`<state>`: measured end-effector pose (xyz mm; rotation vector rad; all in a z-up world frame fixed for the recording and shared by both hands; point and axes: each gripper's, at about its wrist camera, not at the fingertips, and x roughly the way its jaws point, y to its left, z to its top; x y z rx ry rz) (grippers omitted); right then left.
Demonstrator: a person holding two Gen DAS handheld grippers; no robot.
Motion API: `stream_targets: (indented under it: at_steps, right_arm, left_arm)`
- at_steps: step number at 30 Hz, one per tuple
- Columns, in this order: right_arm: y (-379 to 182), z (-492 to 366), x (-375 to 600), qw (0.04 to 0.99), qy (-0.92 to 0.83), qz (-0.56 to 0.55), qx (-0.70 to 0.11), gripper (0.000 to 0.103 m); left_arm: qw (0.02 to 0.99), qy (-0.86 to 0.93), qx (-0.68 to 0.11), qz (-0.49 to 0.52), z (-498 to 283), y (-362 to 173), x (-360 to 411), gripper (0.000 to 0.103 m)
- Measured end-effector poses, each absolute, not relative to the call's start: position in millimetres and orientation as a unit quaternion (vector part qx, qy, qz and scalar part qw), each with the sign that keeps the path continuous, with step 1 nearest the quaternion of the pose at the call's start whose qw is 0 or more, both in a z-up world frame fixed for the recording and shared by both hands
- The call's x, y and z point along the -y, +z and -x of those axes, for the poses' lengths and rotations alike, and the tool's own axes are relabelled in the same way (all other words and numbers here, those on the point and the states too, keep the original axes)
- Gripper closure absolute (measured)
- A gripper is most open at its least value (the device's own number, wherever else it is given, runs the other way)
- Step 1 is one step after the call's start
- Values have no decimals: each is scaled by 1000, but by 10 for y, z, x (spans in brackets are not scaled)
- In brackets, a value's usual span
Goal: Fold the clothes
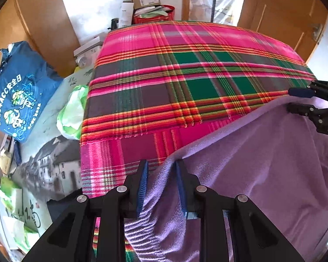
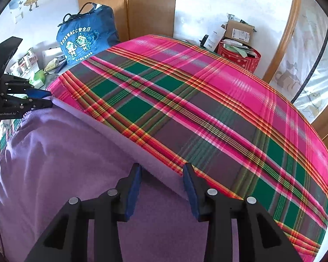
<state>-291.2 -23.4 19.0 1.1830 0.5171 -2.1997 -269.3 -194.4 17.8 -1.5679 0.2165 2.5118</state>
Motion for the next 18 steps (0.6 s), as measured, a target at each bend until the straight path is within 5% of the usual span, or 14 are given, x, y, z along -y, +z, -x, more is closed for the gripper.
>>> stream_targets:
  at_steps: [7,18]
  right_arm:
    - [141,2902,251,291,-827,-435,-204,64]
    - [124,2842,222,285,-833,-438,-182,80]
  left_arm:
    - [92,845,-82,521,2705,172,1893,77]
    - [100,848,-131,504,2620,150,1793,77]
